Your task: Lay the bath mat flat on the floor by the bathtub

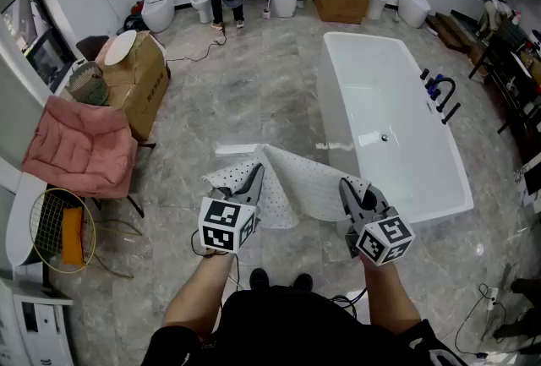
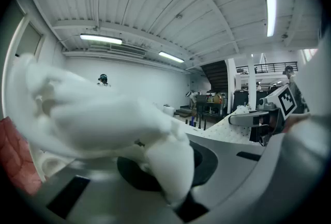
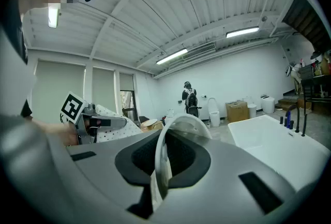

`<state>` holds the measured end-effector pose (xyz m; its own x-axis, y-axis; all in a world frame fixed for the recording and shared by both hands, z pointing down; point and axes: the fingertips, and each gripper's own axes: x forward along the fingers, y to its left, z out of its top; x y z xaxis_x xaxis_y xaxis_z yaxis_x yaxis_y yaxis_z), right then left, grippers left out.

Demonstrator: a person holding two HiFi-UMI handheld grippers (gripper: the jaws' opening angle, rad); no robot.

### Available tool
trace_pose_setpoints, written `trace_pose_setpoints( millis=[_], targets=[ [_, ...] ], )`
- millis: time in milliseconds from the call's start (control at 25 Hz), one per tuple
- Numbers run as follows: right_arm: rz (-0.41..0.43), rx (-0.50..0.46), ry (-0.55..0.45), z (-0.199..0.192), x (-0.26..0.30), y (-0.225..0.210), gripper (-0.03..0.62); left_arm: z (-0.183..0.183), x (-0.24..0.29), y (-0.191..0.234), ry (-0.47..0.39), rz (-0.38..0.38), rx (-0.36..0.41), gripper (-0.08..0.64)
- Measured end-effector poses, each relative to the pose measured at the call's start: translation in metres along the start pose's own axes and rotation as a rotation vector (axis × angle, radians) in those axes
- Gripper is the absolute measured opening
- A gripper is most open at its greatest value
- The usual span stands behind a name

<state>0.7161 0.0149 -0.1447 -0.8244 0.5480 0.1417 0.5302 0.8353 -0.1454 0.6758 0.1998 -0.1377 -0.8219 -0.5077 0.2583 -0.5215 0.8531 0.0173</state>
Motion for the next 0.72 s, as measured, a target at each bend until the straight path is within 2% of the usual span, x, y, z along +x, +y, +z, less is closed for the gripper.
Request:
trace_pose_setpoints(
  millis=[720],
  targets=[
    [0.005,0.023,-0.006,-0.003,-0.043,-0.031,0.021,0.000,0.007,-0.045,0.002,-0.001,-0.012,0.043]
  ],
)
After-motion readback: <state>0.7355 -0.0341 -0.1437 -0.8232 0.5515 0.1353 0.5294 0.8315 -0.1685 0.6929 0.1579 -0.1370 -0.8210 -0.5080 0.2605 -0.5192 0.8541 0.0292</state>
